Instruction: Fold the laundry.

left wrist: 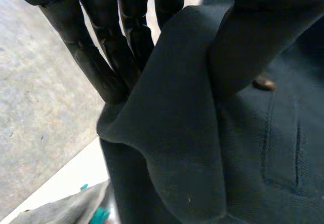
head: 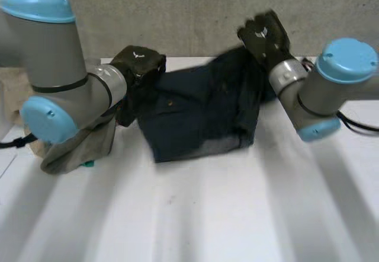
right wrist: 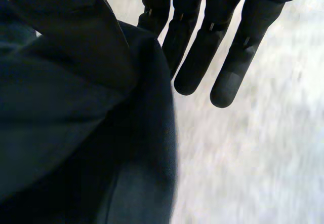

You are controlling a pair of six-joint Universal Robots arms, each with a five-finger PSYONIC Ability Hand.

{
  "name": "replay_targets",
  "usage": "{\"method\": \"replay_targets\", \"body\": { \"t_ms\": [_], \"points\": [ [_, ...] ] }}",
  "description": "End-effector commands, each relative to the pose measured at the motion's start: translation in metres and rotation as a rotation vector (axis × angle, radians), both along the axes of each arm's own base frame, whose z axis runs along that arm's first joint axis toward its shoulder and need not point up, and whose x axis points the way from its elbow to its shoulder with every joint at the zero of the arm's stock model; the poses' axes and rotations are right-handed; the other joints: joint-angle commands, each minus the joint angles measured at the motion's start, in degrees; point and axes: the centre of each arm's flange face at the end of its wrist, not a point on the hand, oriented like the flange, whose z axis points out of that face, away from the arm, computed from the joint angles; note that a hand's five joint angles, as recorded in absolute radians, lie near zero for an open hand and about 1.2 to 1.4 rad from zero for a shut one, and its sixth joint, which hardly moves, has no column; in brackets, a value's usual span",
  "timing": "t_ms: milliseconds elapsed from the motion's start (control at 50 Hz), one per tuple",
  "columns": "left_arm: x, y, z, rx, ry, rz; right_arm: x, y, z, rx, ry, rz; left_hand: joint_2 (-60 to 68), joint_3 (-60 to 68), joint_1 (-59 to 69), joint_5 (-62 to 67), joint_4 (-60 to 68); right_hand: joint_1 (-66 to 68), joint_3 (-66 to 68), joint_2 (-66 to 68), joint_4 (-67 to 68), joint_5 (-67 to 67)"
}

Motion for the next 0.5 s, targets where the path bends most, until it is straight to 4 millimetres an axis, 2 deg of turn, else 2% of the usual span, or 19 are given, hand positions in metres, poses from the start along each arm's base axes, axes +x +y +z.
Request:
{"method": "replay_targets", "body": {
  "t_ms": [20,80,120,140,160,180,200,220,280,300,360,420,500],
  "points": [
    [-0.02,0.061,-0.001,0.062,0.187,-0.008,0.034,-0.018,0.007,-0.137,-0.143,0.257,12.01,12.32,15.9,15.54,11.27,16.41,12.2,12.88,11.62,13.12],
    [-0.031,0.077,-0.013,0.09,0.201,-0.01,0.038,-0.022,-0.003,-0.101,-0.192,0.309,12.01,12.32,15.9,15.54,11.27,16.41,12.2,12.88,11.62,13.12],
    [-0.04,0.089,-0.03,0.136,0.19,-0.011,0.04,-0.022,-0.017,-0.037,-0.224,0.339,12.01,12.32,15.9,15.54,11.27,16.41,12.2,12.88,11.62,13.12],
    [-0.043,0.092,-0.035,0.152,0.185,-0.013,0.04,-0.022,-0.021,-0.016,-0.231,0.342,12.01,12.32,15.9,15.54,11.27,9.39,5.19,5.86,4.6,6.1],
    [-0.047,0.095,-0.044,0.18,0.168,-0.012,0.039,-0.021,-0.03,0.032,-0.231,0.338,-0.96,-0.65,2.93,2.57,-1.7,-22.49,-26.69,-26.01,-27.28,-25.78],
    [-0.048,0.096,-0.046,0.187,0.161,-0.006,0.037,-0.021,-0.034,0.054,-0.226,0.333,-9.75,-9.44,-5.86,-6.22,-10.49,-42.79,-46.99,-46.32,-47.58,-46.08],
    [-0.048,0.096,-0.047,0.194,0.151,0.002,0.036,-0.02,-0.038,0.078,-0.222,0.325,-17.5,-17.19,-13.61,-13.97,-18.24,-53.59,-57.8,-57.12,-58.38,-56.88],
    [-0.046,0.094,-0.046,0.201,0.135,0.024,0.033,-0.018,-0.041,0.115,-0.216,0.308,-29.4,-29.09,-25.51,-25.87,-30.14,-53.59,-57.8,-57.12,-58.38,-56.88],
    [-0.037,0.088,-0.038,0.193,0.111,0.08,0.025,-0.015,-0.037,0.16,-0.219,0.264,-41.43,-41.11,-37.54,-37.89,-42.17,-53.59,-57.8,-57.12,-58.38,-56.88],
    [-0.027,0.083,-0.031,0.182,0.088,0.137,0.018,-0.014,-0.028,0.177,-0.228,0.228,-47.63,-47.31,-43.74,-44.09,-48.36,-53.59,-57.8,-57.12,-58.38,-56.88],
    [-0.008,0.074,-0.015,0.159,0.075,0.221,0.002,-0.008,-0.011,0.23,-0.251,0.141,-52.89,-52.57,-49.0,-49.35,-53.63,-53.59,-57.8,-57.12,-58.38,-56.88],
    [0.003,0.073,-0.005,0.158,0.076,0.253,-0.009,0.001,-0.001,0.287,-0.263,0.09,-52.9,-52.59,-49.01,-49.37,-53.64,-53.59,-57.8,-57.12,-58.38,-56.88],
    [0.021,0.075,0.006,0.171,0.089,0.269,-0.027,0.026,0.005,0.447,-0.256,0.019,-52.57,-52.26,-48.68,-49.04,-53.31,-53.59,-57.8,-57.12,-58.38,-56.88]
  ]
}}
